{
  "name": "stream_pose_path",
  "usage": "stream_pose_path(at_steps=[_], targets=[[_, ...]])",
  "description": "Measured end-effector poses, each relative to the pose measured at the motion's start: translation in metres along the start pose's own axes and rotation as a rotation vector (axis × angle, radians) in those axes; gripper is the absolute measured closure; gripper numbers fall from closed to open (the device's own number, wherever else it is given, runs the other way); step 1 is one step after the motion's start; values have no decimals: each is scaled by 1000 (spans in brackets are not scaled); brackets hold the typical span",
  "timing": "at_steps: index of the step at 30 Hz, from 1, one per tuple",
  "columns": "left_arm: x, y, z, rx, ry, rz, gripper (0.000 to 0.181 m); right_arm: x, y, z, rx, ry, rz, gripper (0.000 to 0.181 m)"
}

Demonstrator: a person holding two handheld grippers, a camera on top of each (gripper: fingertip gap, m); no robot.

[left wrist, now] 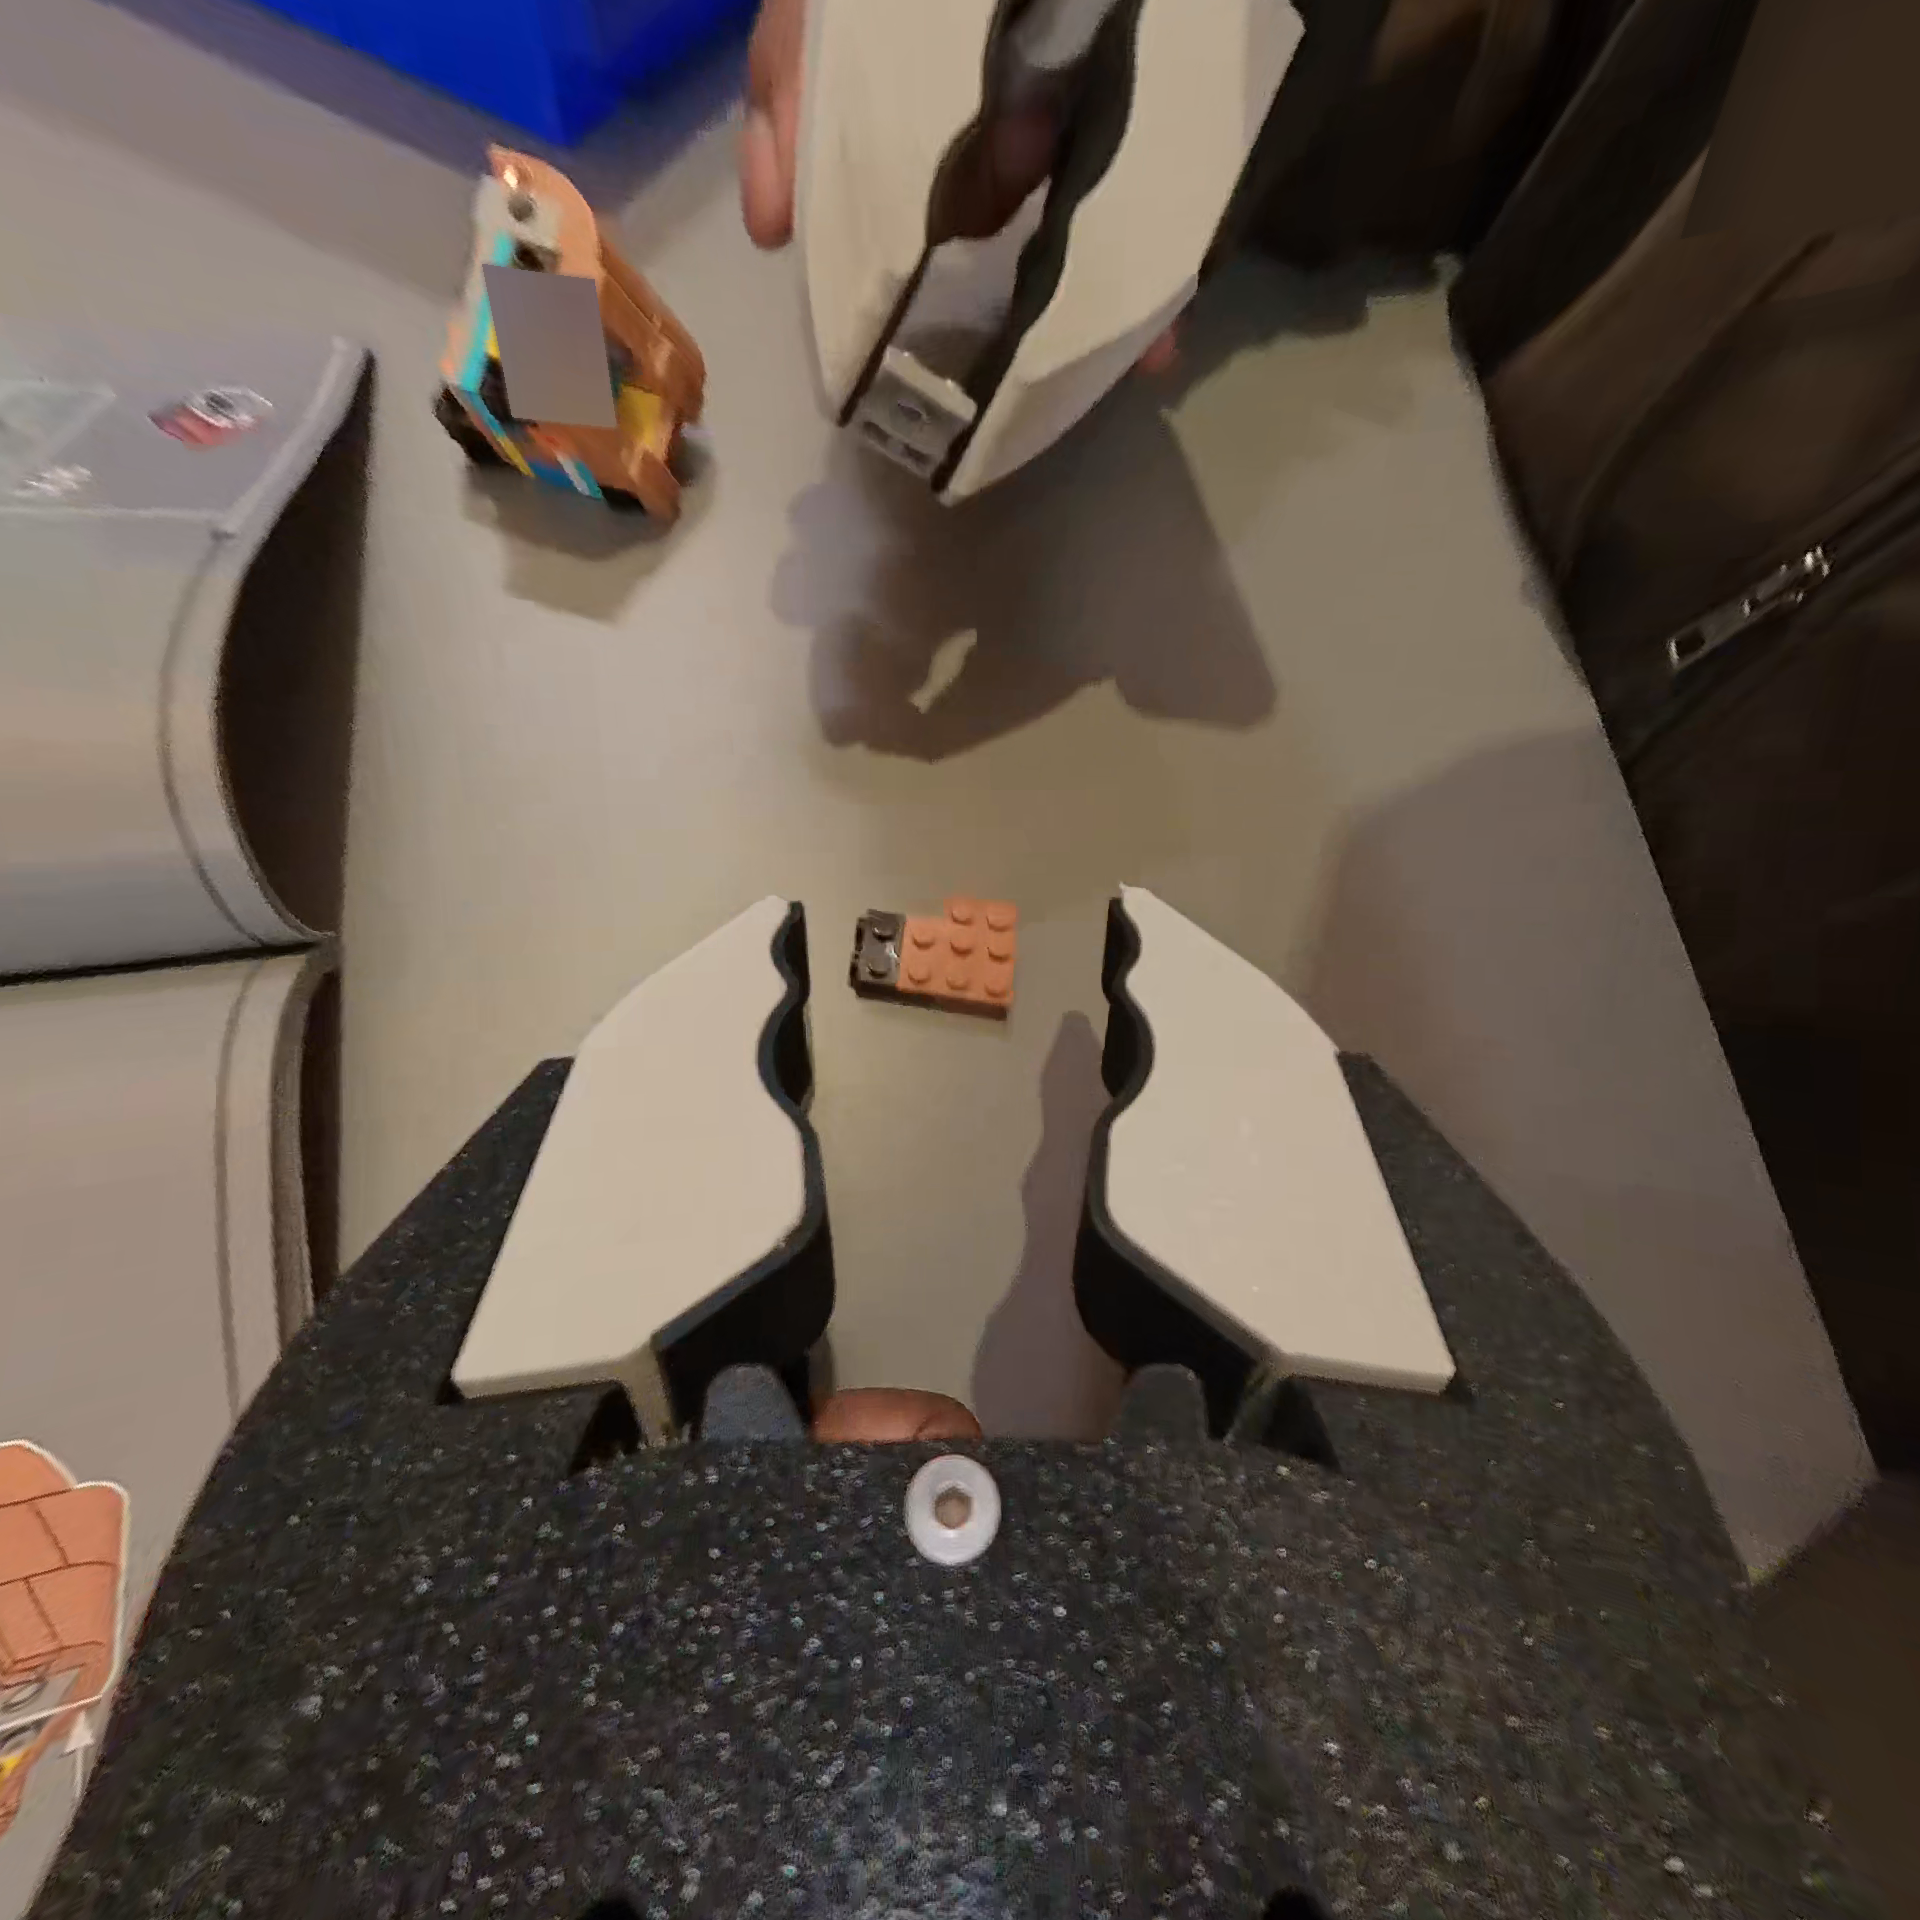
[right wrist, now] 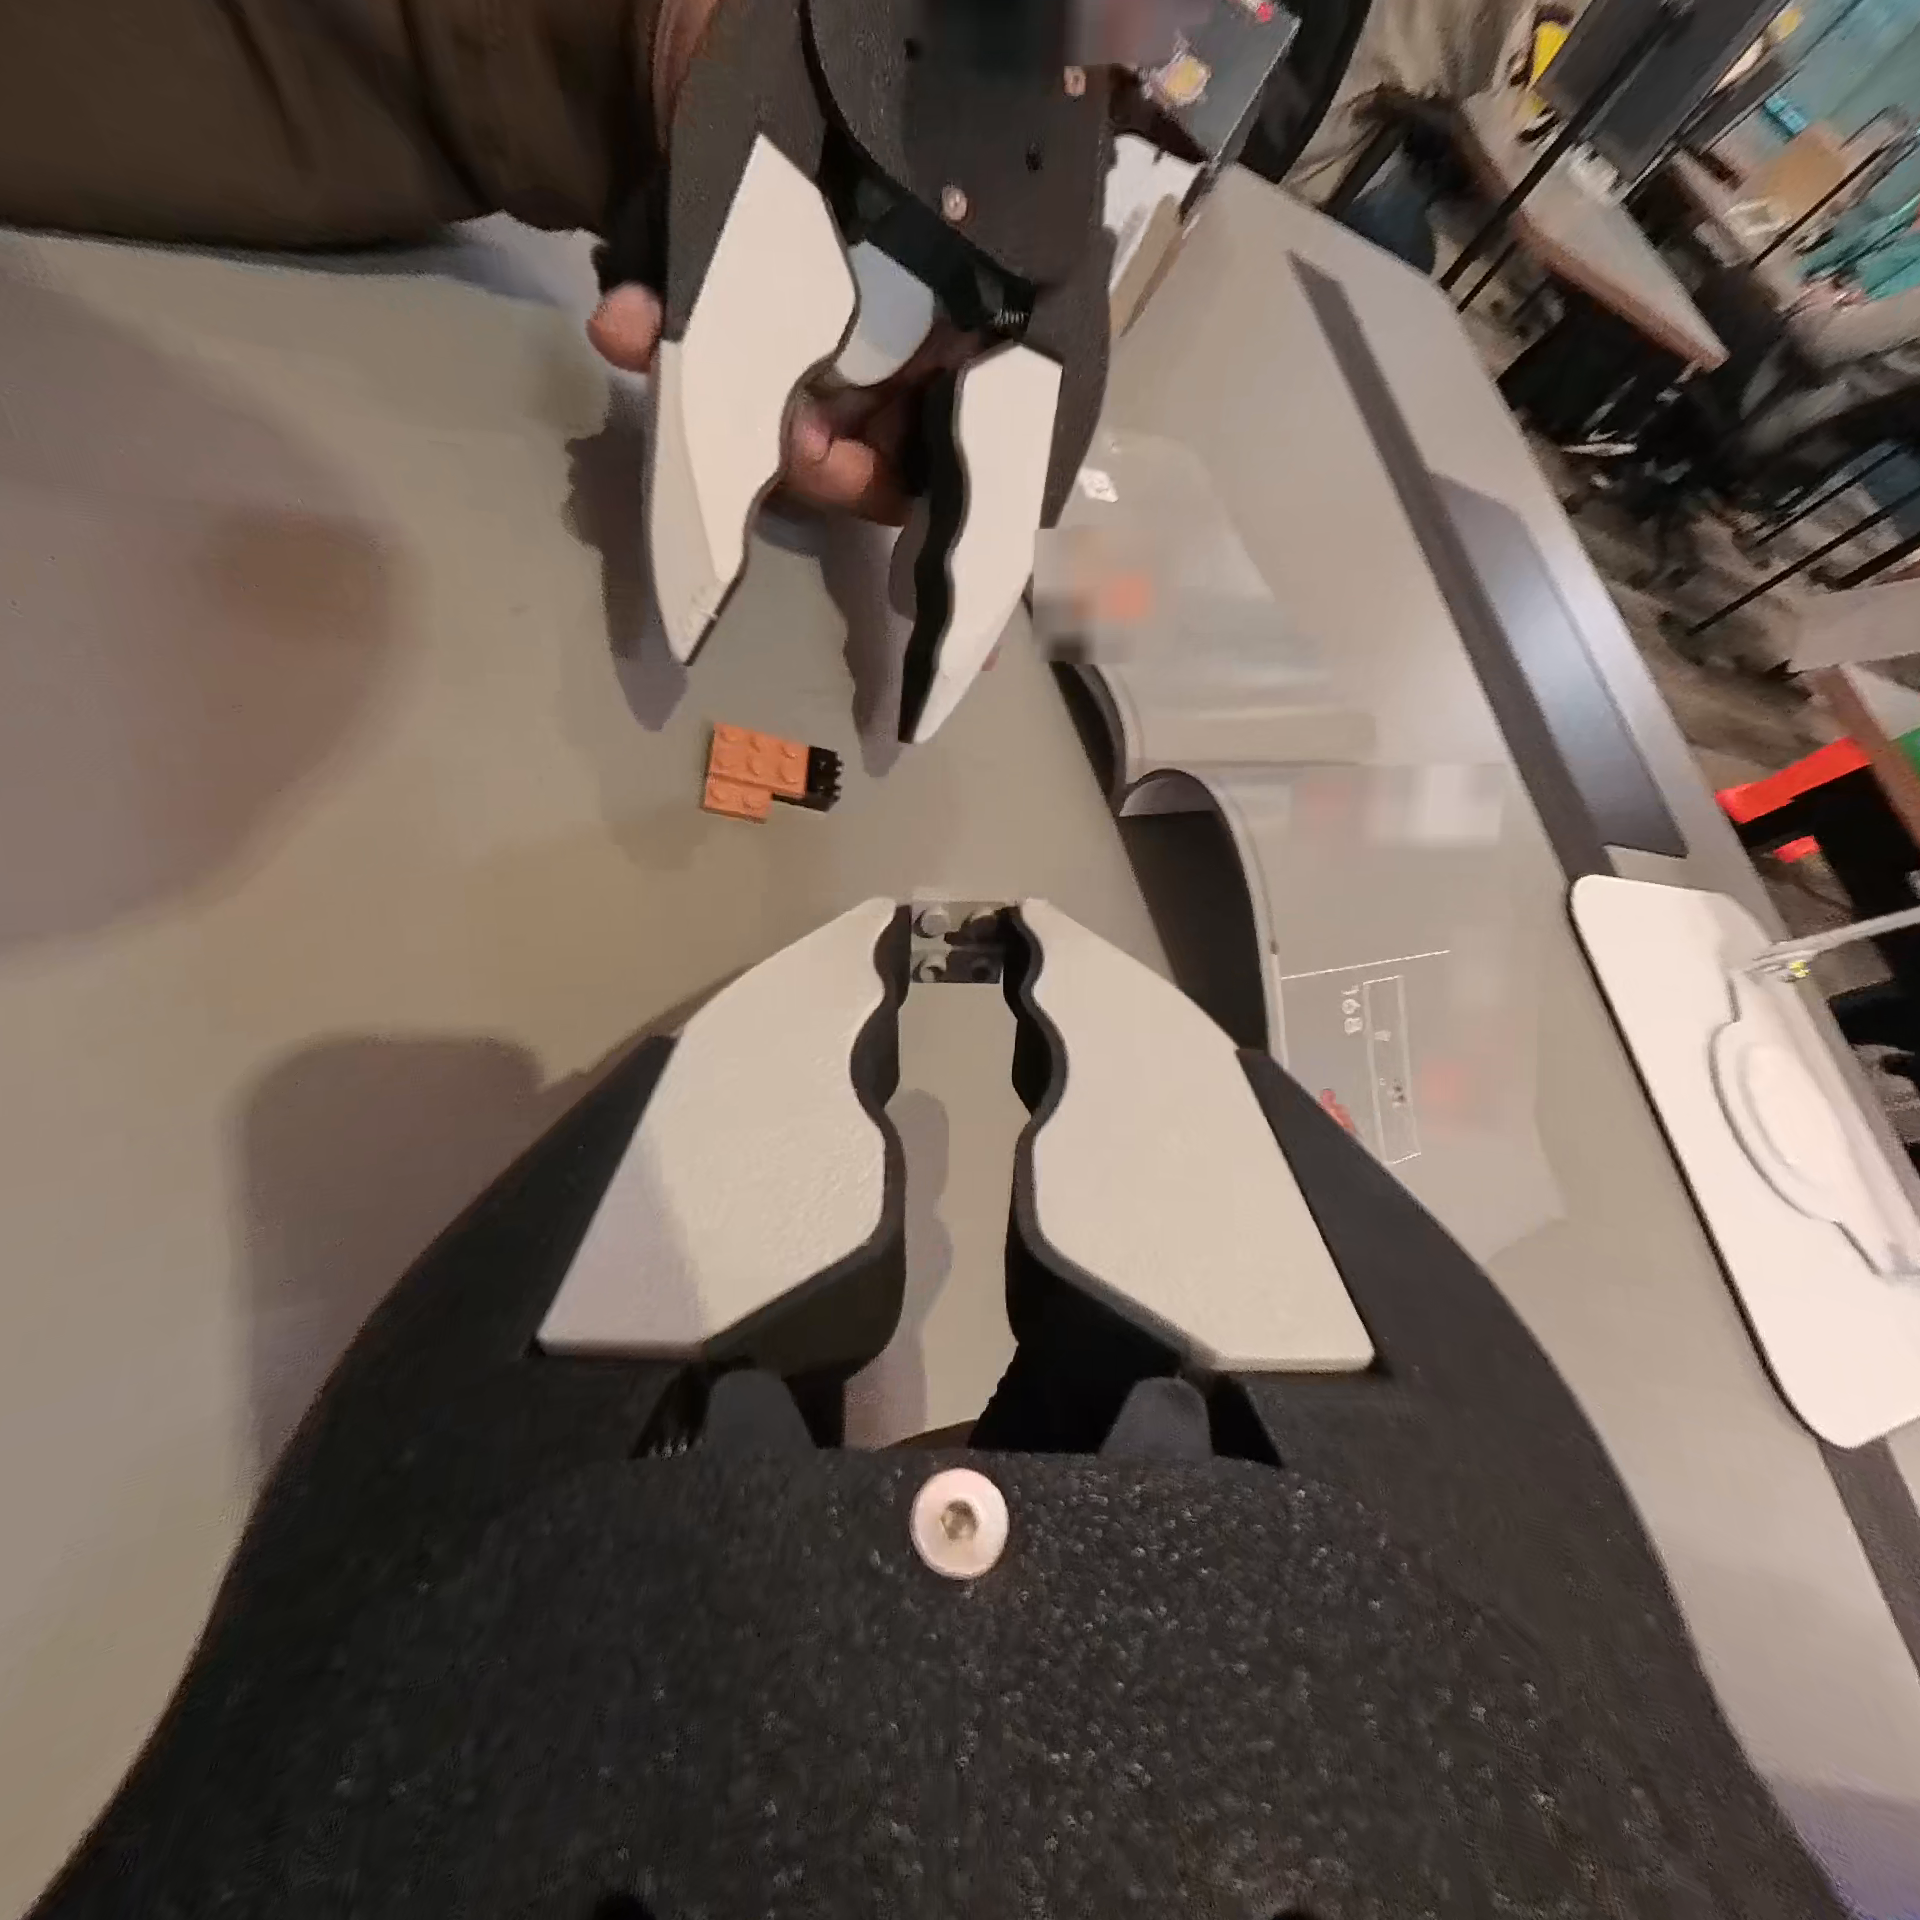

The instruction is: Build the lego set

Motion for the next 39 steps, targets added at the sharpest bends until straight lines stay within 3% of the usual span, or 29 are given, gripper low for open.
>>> stream_pose_path(at_steps=[18,25,39], targets=[[12,2,13,-92,141,141,134,3,10,9,-74,41,24,164],[9,1,19,-105,146,208,146,4,15,11,-124,64,45,164],[-18,-5,37,-124,4,221,146,12,27,20,-220,168,90,164]])
Point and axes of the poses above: each gripper's, where its closed fingertips meet, z out along the fingers, x out of its underside, y = z × x across the jaws, the point moved 6 cm from there along -z, back along the fingers, and after that the axes turned 7 degrees about -z, right-handed, at the moved point
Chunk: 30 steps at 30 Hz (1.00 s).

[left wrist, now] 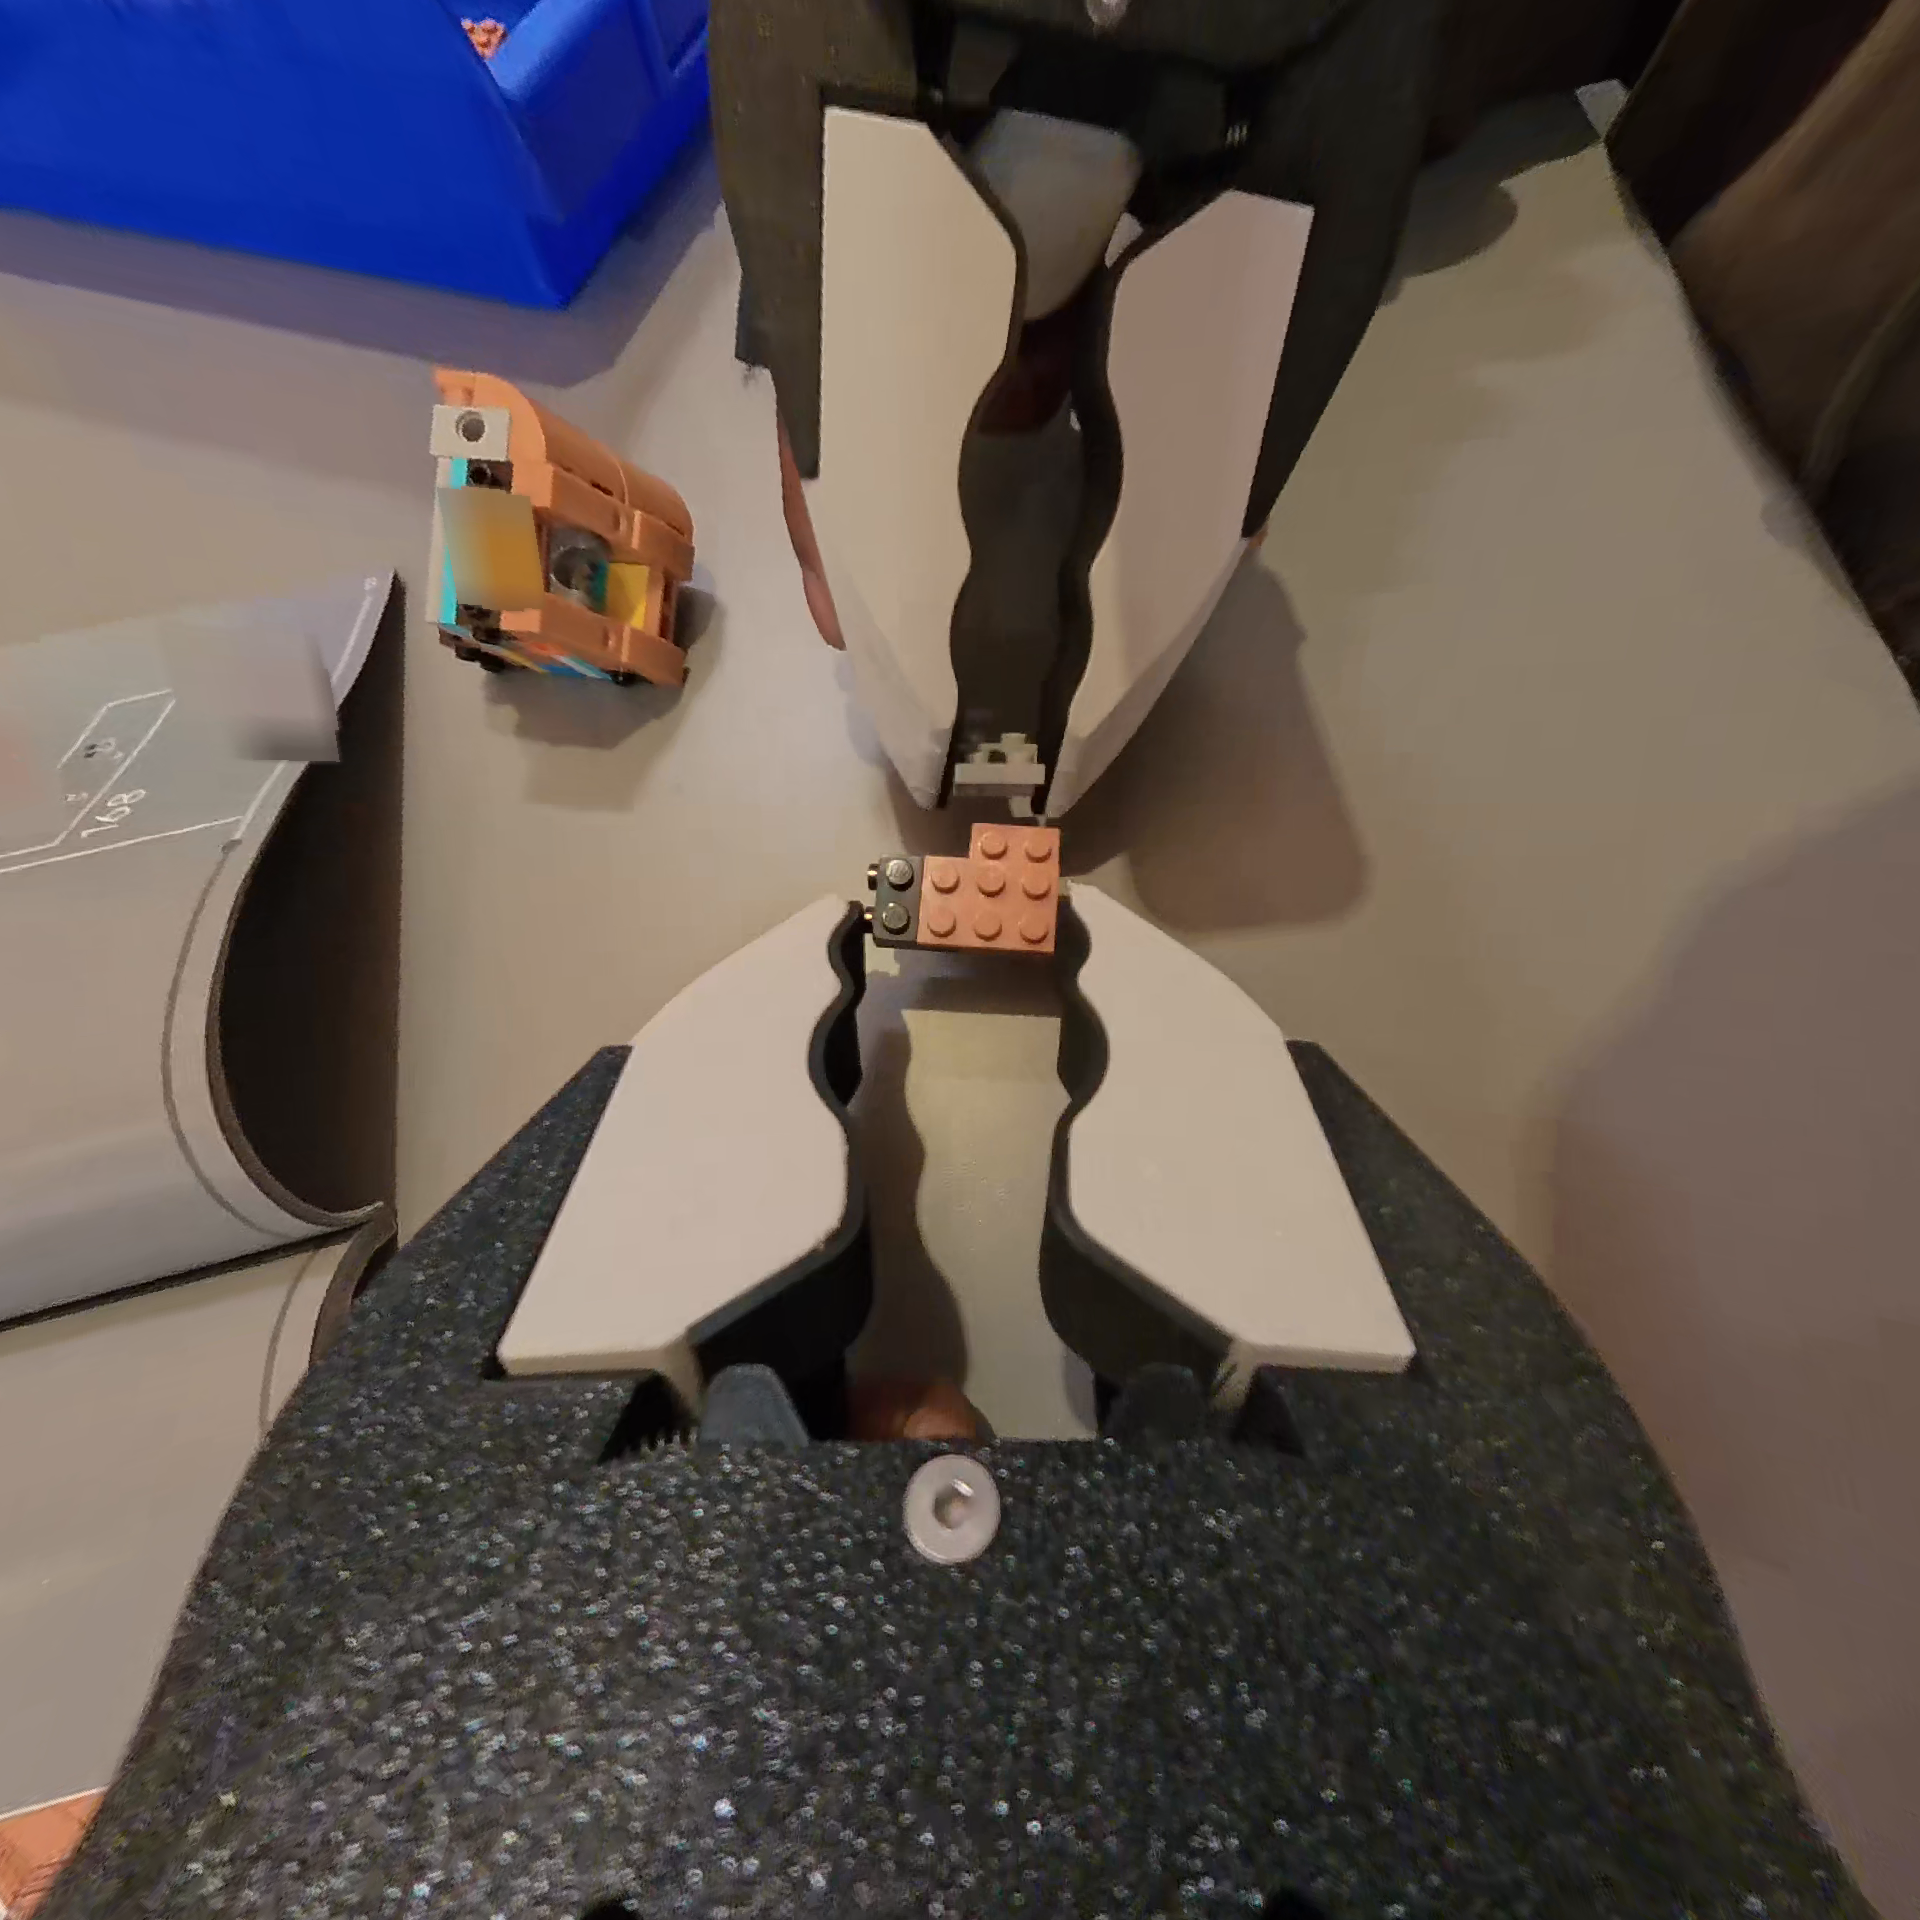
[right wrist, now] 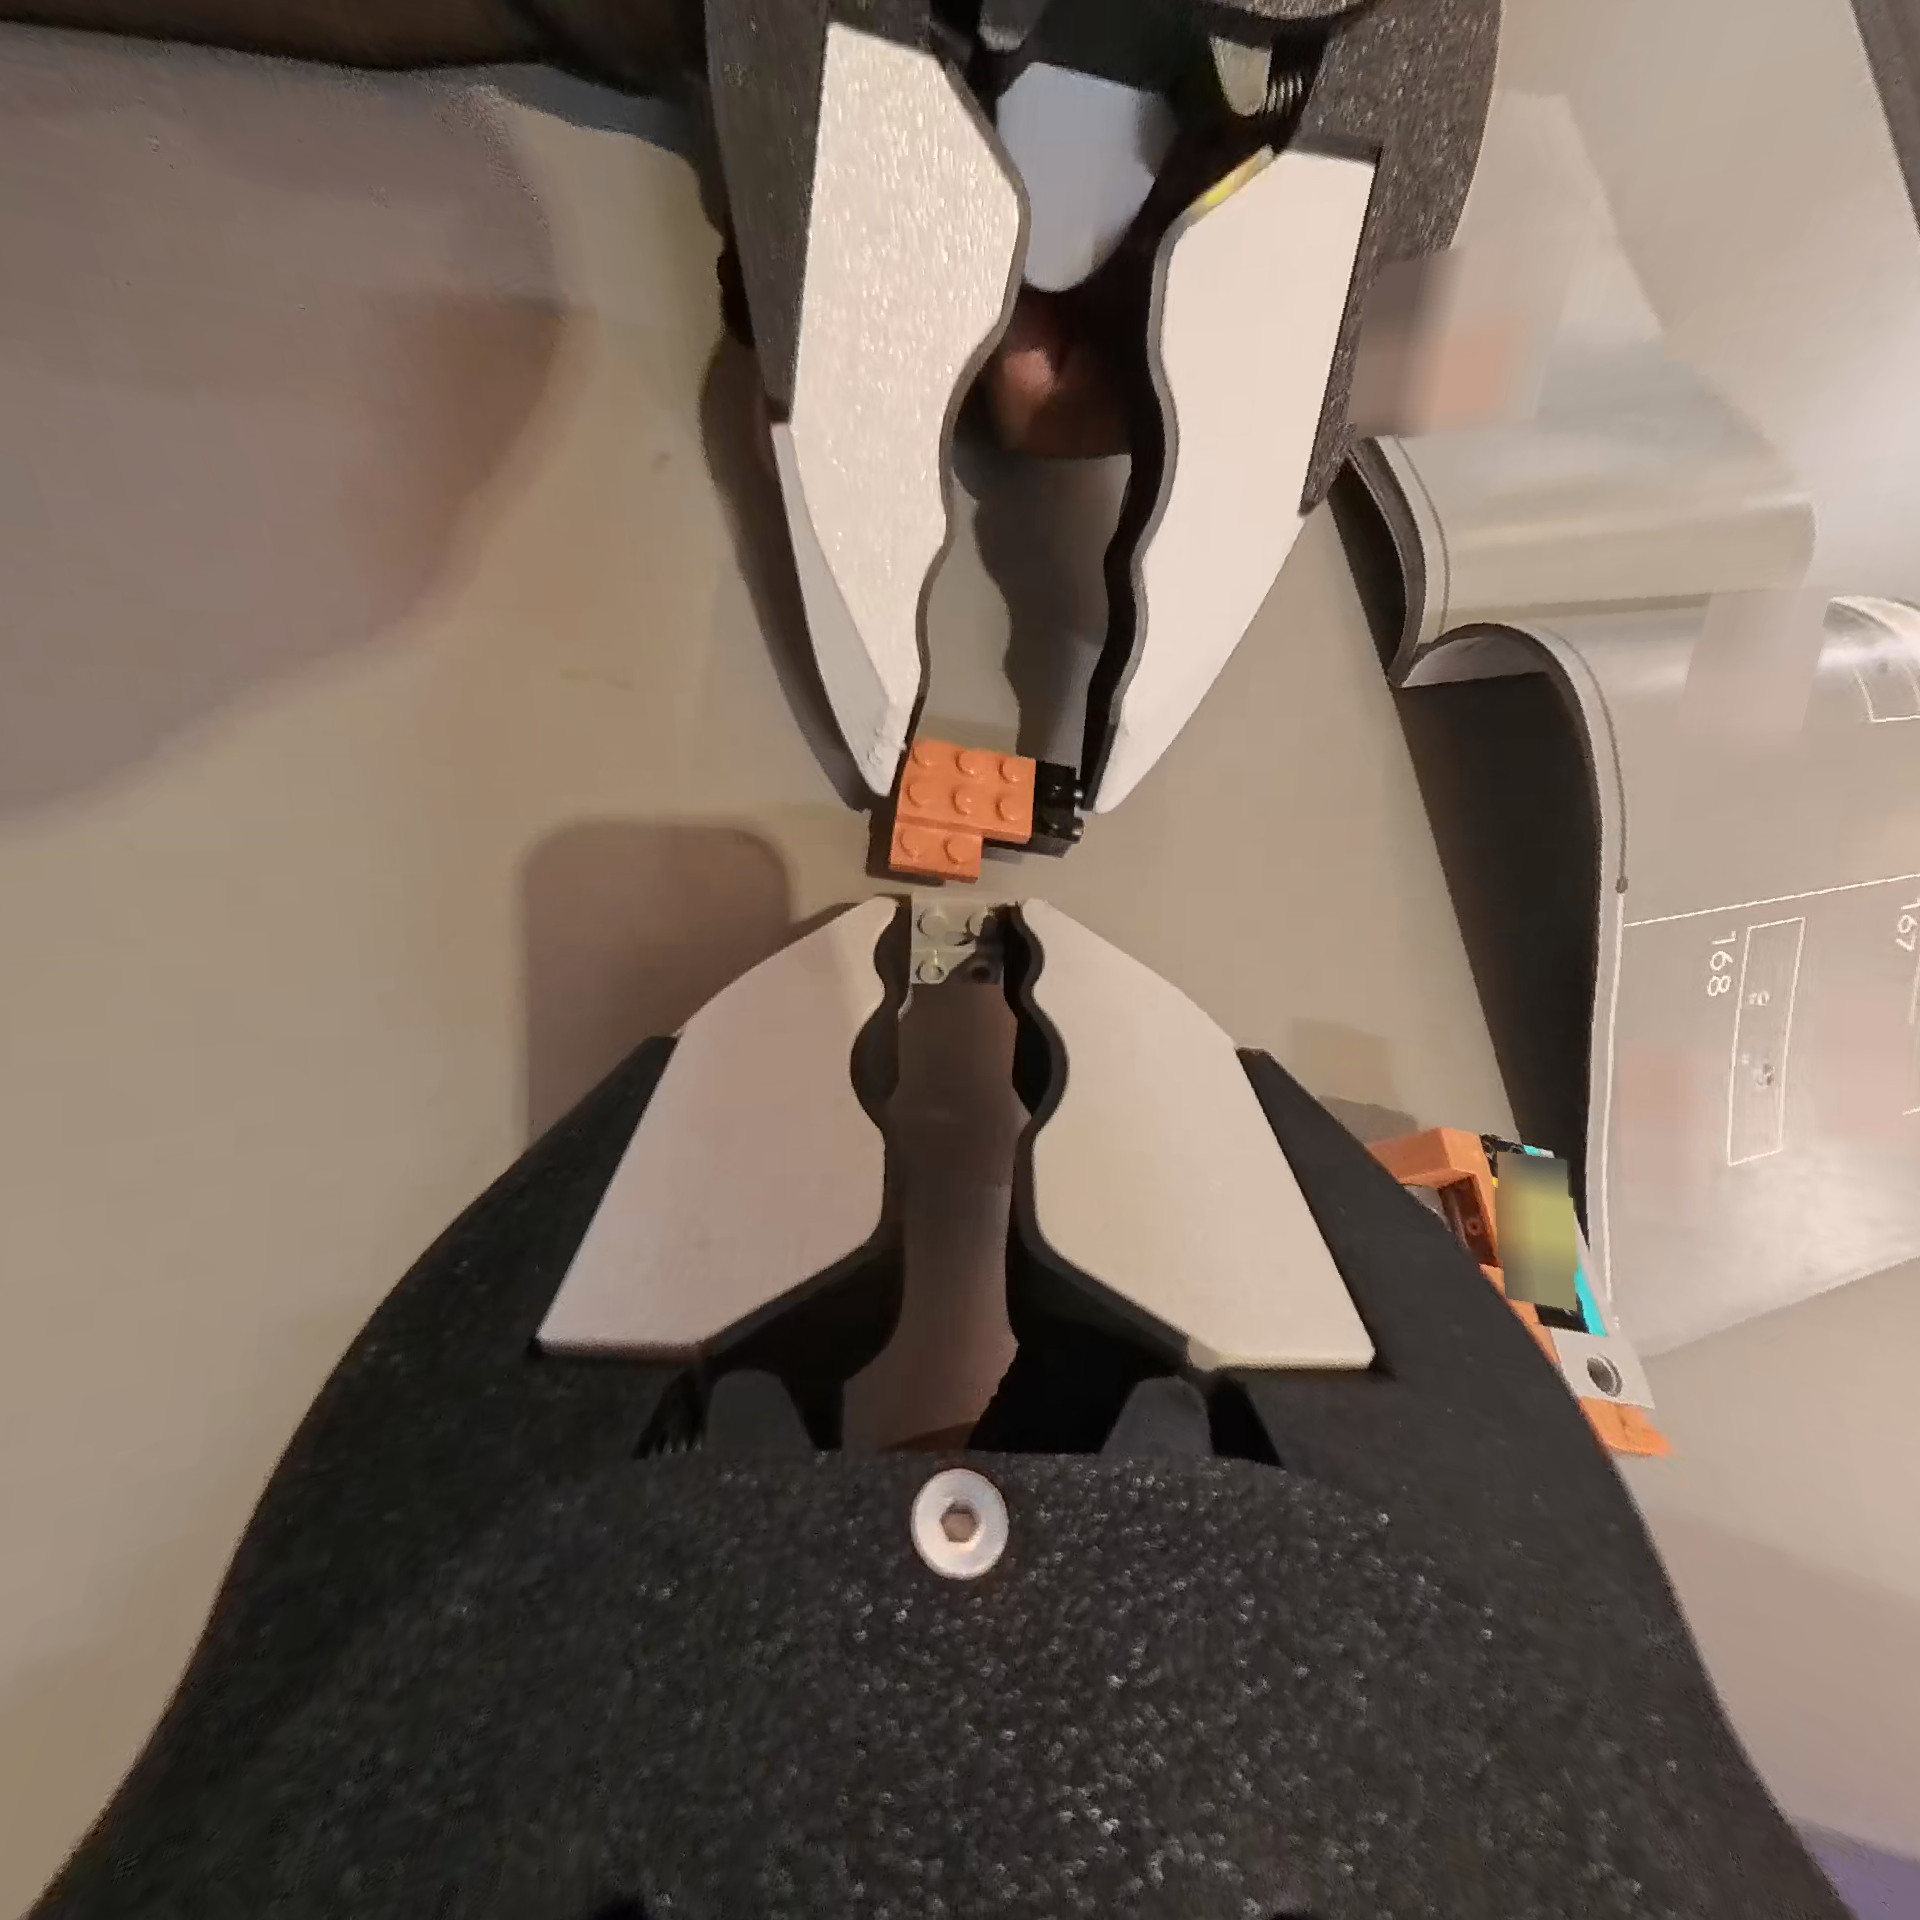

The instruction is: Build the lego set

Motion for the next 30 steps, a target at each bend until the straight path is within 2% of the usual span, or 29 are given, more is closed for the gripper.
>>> stream_pose_path(at_steps=[11,24,30], targets=[[-2,-2,5,2,17,-40,146,1,3,6,12,38,-32,164],[0,-3,10,-27,64,0,146,5,4,10,-20,58,2,162],[1,-3,10,-36,79,2,146,8,3,5,-42,65,-13,153]])
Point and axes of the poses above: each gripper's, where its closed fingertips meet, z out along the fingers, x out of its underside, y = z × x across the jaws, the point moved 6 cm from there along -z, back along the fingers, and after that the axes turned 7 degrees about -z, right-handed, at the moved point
